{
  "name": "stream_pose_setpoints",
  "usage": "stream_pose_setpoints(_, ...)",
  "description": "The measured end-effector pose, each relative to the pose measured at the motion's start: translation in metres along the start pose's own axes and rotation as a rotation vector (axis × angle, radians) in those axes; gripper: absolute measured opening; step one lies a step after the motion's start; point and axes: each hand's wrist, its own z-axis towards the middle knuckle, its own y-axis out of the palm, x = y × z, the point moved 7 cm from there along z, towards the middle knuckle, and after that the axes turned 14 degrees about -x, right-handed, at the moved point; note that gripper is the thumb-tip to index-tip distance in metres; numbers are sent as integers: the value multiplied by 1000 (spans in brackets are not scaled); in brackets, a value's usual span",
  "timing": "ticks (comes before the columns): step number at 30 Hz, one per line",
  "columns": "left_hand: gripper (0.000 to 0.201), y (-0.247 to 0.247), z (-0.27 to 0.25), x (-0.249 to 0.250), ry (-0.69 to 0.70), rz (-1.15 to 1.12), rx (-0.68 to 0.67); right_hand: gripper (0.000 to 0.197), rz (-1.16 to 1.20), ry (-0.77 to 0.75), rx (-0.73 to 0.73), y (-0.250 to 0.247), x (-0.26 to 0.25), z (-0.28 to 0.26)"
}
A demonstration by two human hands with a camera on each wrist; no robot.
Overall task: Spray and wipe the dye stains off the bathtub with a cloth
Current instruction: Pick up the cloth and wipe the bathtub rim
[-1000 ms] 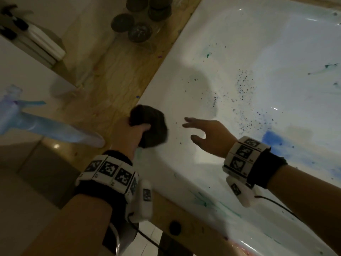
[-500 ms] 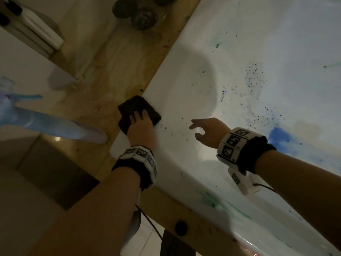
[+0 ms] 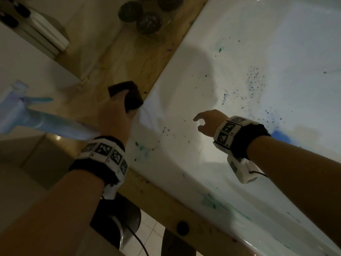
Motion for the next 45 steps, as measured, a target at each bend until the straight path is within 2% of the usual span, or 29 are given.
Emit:
stream_pose_setpoints(2,49,19,7,-12,1,44,-112,54,-27,-67,-101,22,-11,0)
stream_pose_setpoints(5,56,75,-12,-22,-53,153,-401,88,-58,-199,-340,78,-36,-9)
stream_pose_setpoints(7,58,94,-30,-19,-101,266,-433,103,-112,-228,-431,111,-46,-16)
stream_pose_setpoints(9,58,104,-46,-10,-122,311,-418,109,-85,-227,-443,128,-46,-18)
stream_pose_setpoints(12,56,114,-70,1,-132,345,-447,108,-36,-219,-444,135,-45,-21)
stream_pose_setpoints(15,58,120,-94,19,-54,335,-543,108,-91,-176,-455,132,-37,-27)
stream_pose_setpoints(17,58,110,-96,20,-23,167,-511,111,-125,-102,-496,133,-21,-35)
stream_pose_setpoints(19,56,81,-88,11,-45,-15,-348,111,-136,-33,-554,139,0,-45)
stream_pose_setpoints(21,53,45,-78,-5,-126,-83,-165,109,-115,9,-609,149,13,-57)
stream_pose_setpoints(23,53,23,-71,-21,-195,-118,-67,106,-41,32,-627,157,15,-68)
stream_pose_setpoints(24,55,23,-69,-26,-215,-109,-80,106,-5,33,-624,161,14,-71)
stream_pose_setpoints(28,57,90,-82,-34,-376,79,-370,108,36,21,-566,167,10,-73)
stream_pose_setpoints(31,57,120,-95,-22,-512,132,-409,107,16,18,-570,165,15,-69)
stream_pose_setpoints(35,60,139,-111,10,-494,216,-440,96,-29,11,-591,162,30,-73)
stream_pose_setpoints(38,60,147,-123,38,-409,193,-489,86,-13,23,-605,164,48,-82)
stream_pose_setpoints(40,50,136,-122,49,-314,73,-432,82,13,14,-625,167,56,-89)
stream_pose_setpoints(42,34,111,-113,47,-245,-113,-292,78,16,-5,-641,169,61,-95)
stream_pose_setpoints(43,29,95,-104,41,-244,-161,-209,77,23,-6,-638,169,63,-96)
stream_pose_setpoints(45,31,63,-80,21,-306,-163,-83,74,60,4,-624,169,67,-93)
